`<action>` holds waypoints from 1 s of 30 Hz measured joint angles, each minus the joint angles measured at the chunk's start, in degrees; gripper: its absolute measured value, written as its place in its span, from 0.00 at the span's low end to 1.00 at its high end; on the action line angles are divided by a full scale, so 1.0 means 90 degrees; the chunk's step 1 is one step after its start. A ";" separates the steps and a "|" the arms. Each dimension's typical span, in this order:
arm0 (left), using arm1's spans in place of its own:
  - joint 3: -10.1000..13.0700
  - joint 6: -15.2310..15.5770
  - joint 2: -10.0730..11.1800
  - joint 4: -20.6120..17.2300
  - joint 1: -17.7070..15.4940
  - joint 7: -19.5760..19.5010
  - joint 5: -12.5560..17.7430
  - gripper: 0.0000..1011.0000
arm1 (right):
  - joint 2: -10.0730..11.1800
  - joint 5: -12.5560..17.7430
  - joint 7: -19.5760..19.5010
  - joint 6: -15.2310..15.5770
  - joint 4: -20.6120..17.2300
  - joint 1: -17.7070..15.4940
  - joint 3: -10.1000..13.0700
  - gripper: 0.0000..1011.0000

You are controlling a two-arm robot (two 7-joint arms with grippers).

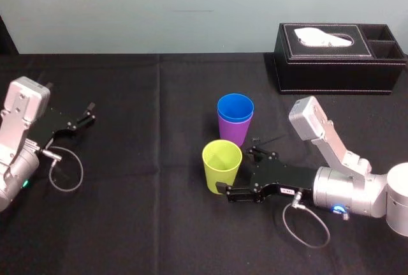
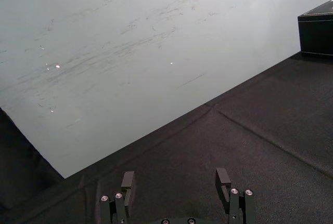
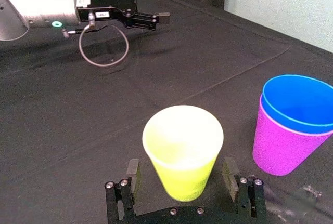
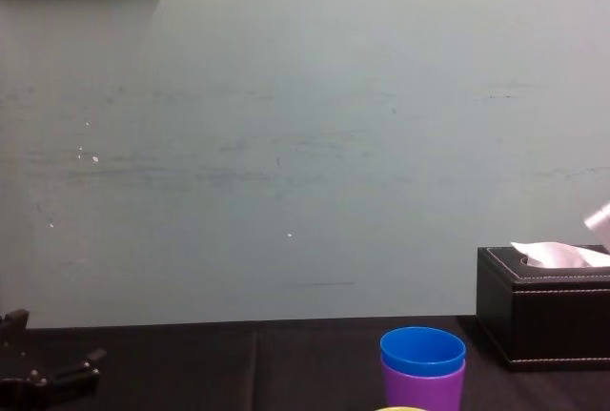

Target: Stack the three plastic cups sequentially using one hand.

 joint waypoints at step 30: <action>0.0000 0.0000 0.0000 0.0000 0.0000 0.0000 0.0000 1.00 | -0.0295 -0.0166 -0.0056 0.0072 0.0280 0.0382 -0.0204 0.92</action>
